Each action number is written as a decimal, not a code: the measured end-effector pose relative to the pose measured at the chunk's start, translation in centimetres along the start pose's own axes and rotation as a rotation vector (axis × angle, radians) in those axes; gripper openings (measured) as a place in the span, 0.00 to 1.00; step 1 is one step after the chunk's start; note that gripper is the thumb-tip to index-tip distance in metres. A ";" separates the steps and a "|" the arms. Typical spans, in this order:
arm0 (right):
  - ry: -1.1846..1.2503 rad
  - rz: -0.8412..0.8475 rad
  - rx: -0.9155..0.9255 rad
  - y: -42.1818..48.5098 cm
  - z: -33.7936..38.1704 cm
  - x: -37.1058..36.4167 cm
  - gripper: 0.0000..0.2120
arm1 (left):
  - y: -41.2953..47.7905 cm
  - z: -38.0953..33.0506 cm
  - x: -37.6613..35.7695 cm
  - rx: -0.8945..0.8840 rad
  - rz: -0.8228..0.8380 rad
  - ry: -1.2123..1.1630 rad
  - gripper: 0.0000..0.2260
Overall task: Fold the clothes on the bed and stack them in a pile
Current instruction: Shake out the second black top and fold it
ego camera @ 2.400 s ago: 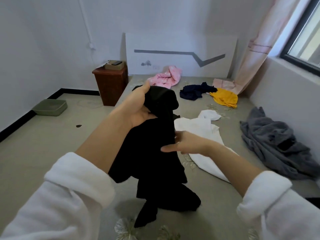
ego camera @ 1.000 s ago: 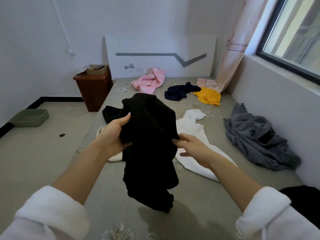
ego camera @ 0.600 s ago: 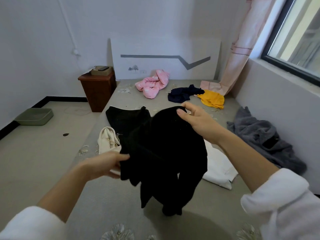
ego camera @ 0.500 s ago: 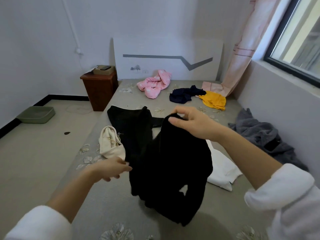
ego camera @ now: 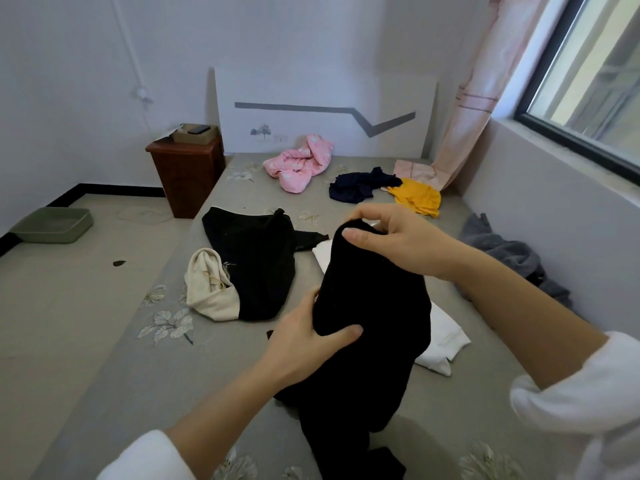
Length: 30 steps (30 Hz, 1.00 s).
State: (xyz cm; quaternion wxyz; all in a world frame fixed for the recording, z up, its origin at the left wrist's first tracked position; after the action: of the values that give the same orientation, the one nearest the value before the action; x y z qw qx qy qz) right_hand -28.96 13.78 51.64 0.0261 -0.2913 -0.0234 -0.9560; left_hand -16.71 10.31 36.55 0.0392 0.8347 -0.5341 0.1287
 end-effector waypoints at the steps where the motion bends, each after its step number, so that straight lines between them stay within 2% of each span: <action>1: 0.004 -0.019 0.005 -0.2 0.1 0.3 0.04 | 0.1 -0.3 -0.2 0.014 -0.014 0.035 0.25; 5: 0.043 -0.052 -0.008 -0.9 -0.1 1.4 0.06 | 0.3 -0.8 0.8 0.054 -0.149 0.281 0.13; 8: 0.074 -0.118 -0.024 -1.6 -0.6 2.9 0.05 | -0.2 0.1 1.6 0.111 -0.125 0.247 0.12; 10: 0.097 -0.183 -0.005 -1.9 -0.6 3.6 0.04 | -0.6 0.3 1.0 0.144 -0.040 0.173 0.16; 13: 0.246 -0.217 0.025 -1.6 -0.3 3.0 0.04 | -0.8 0.9 -0.4 0.251 0.027 0.261 0.31; 15: 0.319 -0.217 0.047 -1.1 0.4 2.2 0.03 | -0.7 0.8 -1.8 0.282 0.030 0.151 0.38; 16: 0.329 -0.212 0.060 -0.8 0.8 1.7 0.03 | -0.5 0.6 -2.4 0.268 0.014 0.072 0.38; 18: 0.304 -0.211 0.085 -0.4 1.8 1.2 0.03 | 0.0 -0.1 -2.8 0.213 -0.041 0.048 0.33; 21: 0.303 -0.258 0.101 -0.8 2.3 2.2 0.05 | 0.8 0.4 -1.1 0.150 -0.149 0.093 0.17; 24: 0.322 -0.281 0.062 -2.5 1.3 4.6 0.04 | 0.0 3.0 4.2 0.228 -0.376 0.010 0.04; 27: 0.245 -0.177 -0.077 -4.3 -0.9 5.5 0.05 | -1.5 4.5 9.4 0.273 -0.569 -0.245 0.06; 28: 0.182 -0.130 -0.148 -4.9 -1.9 5.5 0.07 | -1.6 4.1 10.7 0.246 -0.586 -0.251 0.08; 30: 0.013 -0.029 -0.301 -6.0 -3.7 5.6 0.15 | -1.7 2.3 12.6 0.146 -0.557 -0.095 0.11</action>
State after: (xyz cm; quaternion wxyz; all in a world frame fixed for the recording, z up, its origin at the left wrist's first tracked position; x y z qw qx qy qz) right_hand -36.10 19.37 51.51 -0.0317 -0.2853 0.1162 -0.9508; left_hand -9.83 -0.53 37.72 -0.0121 0.9549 -0.2748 0.1120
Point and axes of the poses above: each hand's wrist, its own y-axis towards the middle knuckle, its own x-axis out of the back of the hand, z = x × y, the point moved 8 cm from there along y, towards the middle knuckle, and after that the axes turned 9 degrees about z, right-handed, at the moved point
